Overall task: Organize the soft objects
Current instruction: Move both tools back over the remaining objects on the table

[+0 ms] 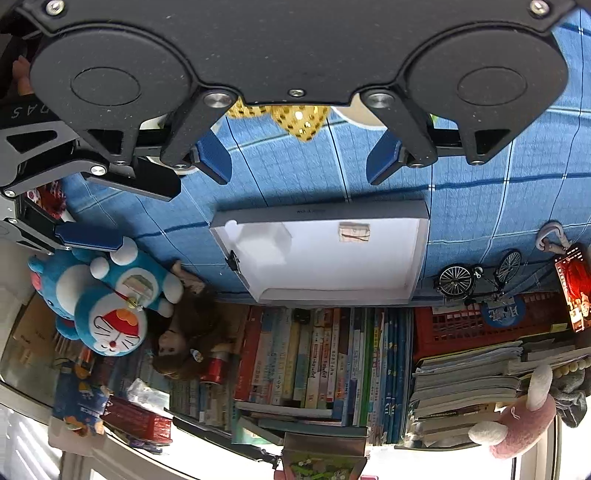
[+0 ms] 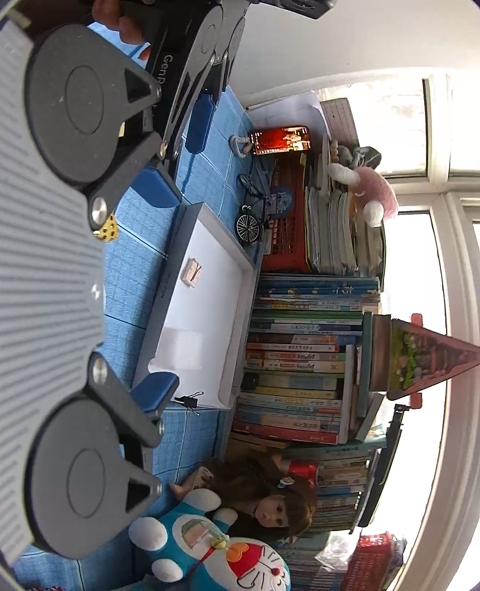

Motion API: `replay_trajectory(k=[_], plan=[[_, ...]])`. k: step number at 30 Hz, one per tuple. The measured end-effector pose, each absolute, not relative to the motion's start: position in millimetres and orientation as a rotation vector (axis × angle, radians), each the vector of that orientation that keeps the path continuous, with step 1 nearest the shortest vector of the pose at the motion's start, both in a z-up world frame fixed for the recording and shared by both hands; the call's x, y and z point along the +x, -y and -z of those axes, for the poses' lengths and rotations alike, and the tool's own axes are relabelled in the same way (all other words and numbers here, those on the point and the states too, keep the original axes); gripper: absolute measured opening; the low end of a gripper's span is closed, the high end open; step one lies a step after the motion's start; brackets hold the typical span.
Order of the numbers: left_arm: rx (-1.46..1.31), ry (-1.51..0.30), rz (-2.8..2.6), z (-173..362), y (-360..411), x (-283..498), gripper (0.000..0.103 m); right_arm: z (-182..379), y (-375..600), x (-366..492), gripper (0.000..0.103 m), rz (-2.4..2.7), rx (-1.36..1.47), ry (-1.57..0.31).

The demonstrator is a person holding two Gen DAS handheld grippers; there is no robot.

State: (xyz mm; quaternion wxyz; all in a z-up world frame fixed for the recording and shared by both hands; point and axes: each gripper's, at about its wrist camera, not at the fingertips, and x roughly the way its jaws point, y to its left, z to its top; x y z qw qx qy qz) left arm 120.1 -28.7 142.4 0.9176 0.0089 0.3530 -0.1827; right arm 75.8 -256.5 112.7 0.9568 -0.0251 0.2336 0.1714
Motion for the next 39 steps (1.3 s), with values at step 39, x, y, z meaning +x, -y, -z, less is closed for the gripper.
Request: replay_trajectory(k=[39], plan=[[-0.070,-0.519,0.287,-68,-31,9,0.084,-20,239,-34,0.103,-0.338,-0.135,-0.320]])
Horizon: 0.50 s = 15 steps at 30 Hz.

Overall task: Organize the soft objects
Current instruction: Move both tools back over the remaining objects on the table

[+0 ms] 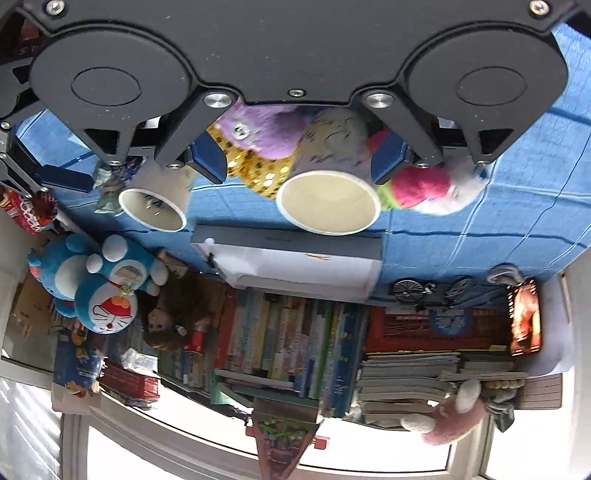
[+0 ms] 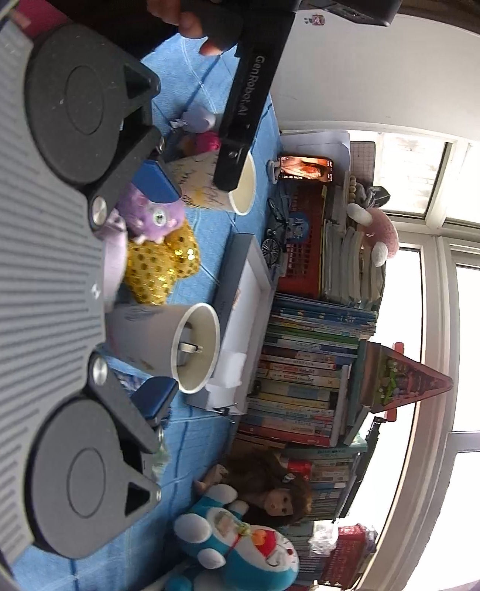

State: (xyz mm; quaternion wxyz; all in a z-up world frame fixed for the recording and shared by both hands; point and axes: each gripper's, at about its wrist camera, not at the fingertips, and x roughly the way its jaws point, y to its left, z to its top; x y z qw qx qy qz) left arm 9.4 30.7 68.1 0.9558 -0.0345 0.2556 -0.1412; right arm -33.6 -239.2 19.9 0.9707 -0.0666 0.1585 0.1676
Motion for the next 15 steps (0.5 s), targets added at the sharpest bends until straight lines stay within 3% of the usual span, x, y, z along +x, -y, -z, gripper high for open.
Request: replay_trajectory(k=[15], plan=[[-0.041,-0.486,0.147,-15,-49,-14,0.092,35,243,-56,0.103,-0.255,-0.011,-0.278]])
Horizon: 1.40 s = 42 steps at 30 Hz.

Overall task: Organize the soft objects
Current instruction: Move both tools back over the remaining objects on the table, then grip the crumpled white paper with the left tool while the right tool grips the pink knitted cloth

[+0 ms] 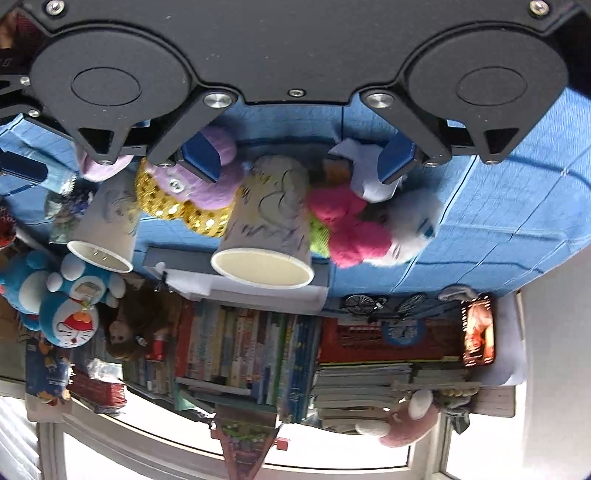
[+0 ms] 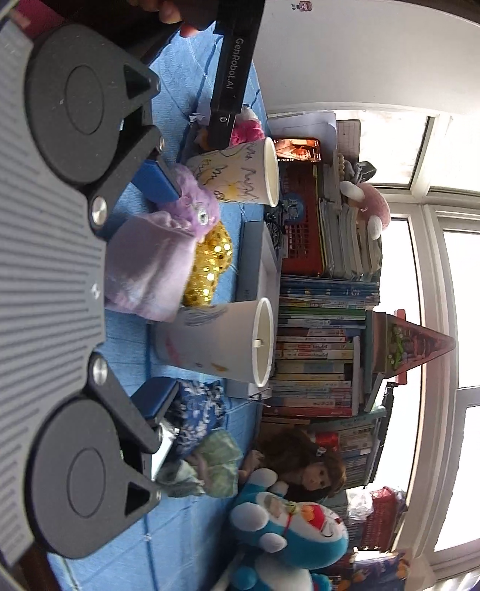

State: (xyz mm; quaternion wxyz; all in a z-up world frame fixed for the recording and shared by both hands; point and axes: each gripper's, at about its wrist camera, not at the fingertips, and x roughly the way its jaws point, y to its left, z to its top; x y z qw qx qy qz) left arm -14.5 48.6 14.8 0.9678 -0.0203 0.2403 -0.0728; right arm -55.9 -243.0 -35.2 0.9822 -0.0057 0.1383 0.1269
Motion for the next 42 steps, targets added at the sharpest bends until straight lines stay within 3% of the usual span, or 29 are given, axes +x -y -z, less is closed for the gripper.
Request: replay_trajectory(k=[9,14,16,24,33,42], plan=[[-0.057,-0.495,0.051,2,-59,-10,0.090,50,243,-56,0.103,-0.249,0.028,-0.298],[-0.112,-0.500,0.005,2,-72,1,0.082,51,241,-51,0.102,-0.251,0.053,-0.303],[-0.120,-0.494,-0.006,1,-75,5,0.075,51,240,-50,0.102,-0.254,0.060,-0.301],[-0.117,-0.505,-0.020,3,-78,18,0.059,51,233,-46,0.094,-0.272,0.057,-0.307],[-0.102,-0.512,-0.019,5,-78,21,0.045,51,230,-38,0.090,-0.280,0.066,-0.317],[-0.085,-0.508,-0.014,3,-77,15,0.038,51,225,-38,0.070,-0.293,0.048,-0.332]])
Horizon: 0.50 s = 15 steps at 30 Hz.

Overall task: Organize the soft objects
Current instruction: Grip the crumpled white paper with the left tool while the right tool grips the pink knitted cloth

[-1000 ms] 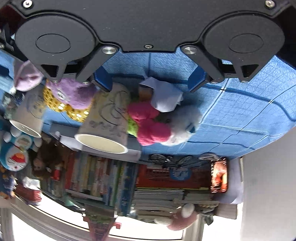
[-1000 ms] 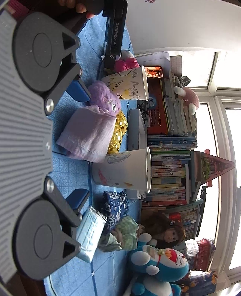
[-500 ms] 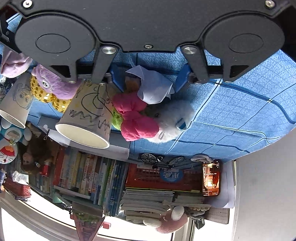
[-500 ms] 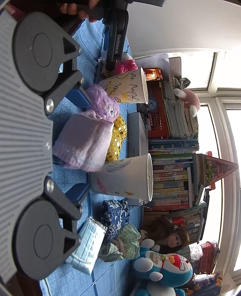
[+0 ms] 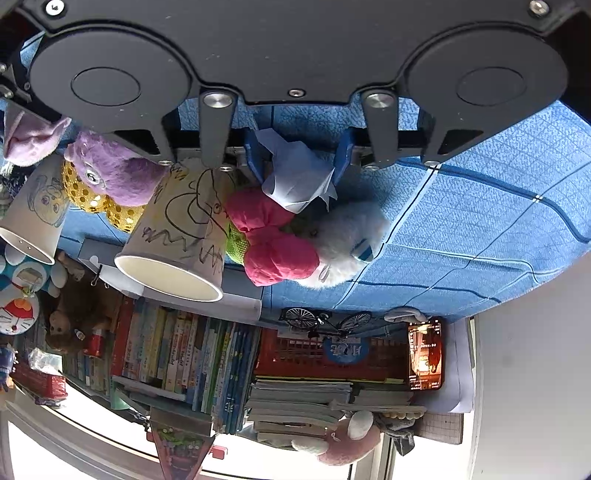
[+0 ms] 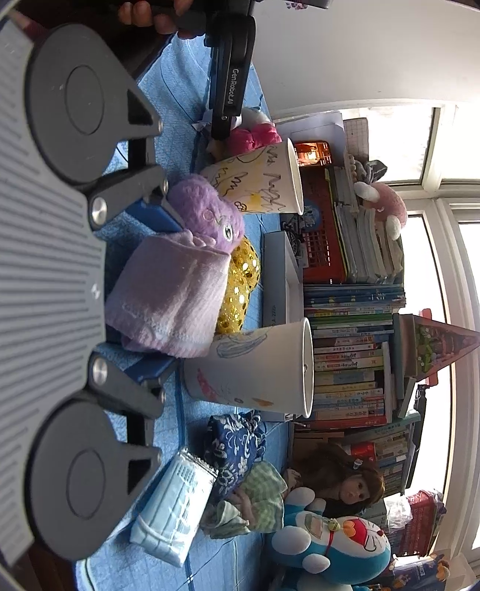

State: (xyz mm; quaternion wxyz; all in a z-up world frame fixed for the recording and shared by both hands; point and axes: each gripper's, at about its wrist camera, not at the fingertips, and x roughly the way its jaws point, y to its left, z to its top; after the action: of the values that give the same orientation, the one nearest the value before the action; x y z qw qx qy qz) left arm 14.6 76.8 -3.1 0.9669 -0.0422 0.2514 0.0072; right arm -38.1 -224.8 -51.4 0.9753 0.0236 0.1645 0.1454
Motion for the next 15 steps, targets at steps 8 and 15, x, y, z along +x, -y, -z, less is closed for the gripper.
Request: replay_trajectory(k=[8,15], plan=[[-0.075,-0.456,-0.006,-15,-72,-5,0.038,43,228,-43,0.055,-0.296,0.058,-0.316],[-0.064,-0.395,-0.012,-43,-73,-14,0.038,24,233,-50,0.053,-0.321,0.080,-0.286]])
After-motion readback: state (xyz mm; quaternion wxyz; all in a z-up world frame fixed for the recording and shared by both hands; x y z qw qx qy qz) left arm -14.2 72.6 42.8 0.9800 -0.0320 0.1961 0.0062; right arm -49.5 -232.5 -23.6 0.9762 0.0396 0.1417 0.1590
